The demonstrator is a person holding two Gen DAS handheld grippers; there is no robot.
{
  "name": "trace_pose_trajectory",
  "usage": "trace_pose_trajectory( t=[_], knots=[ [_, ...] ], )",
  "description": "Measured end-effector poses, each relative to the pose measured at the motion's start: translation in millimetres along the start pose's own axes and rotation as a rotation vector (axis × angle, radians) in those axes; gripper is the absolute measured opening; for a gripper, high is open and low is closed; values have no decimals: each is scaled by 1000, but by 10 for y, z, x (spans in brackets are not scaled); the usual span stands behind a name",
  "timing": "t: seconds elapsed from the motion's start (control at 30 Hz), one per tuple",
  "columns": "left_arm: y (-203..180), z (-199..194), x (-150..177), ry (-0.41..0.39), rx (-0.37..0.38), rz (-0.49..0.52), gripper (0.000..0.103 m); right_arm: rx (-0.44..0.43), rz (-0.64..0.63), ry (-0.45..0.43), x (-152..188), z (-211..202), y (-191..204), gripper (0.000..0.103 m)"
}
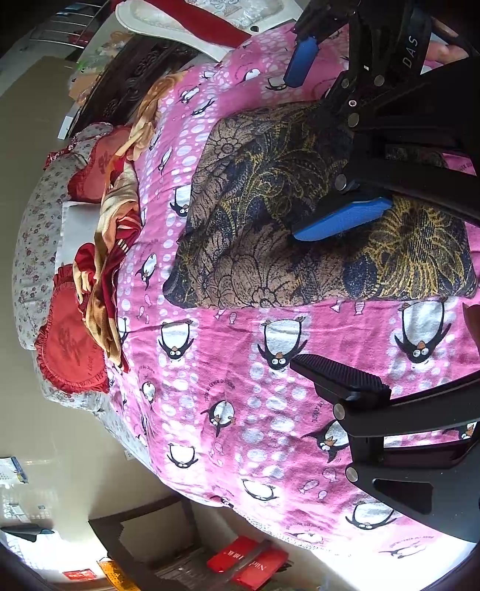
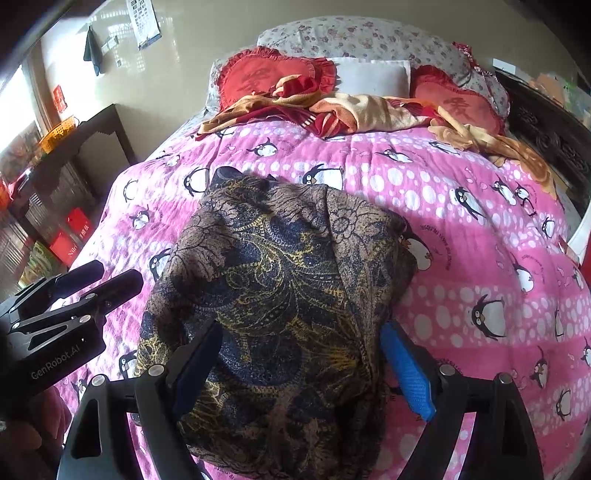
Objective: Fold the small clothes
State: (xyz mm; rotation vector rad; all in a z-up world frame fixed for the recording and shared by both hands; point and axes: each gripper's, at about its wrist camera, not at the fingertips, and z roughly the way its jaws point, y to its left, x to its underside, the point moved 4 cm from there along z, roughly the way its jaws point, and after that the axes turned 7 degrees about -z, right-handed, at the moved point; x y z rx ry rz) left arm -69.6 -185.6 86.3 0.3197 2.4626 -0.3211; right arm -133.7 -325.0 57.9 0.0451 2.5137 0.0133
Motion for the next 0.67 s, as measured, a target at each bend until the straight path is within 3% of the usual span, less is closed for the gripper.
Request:
trace_pose_trajectory(
  t=[0.67],
  knots=[
    [69, 59, 31, -9, 0, -5, 64, 3, -2, 26, 60, 87, -11, 86]
  ],
)
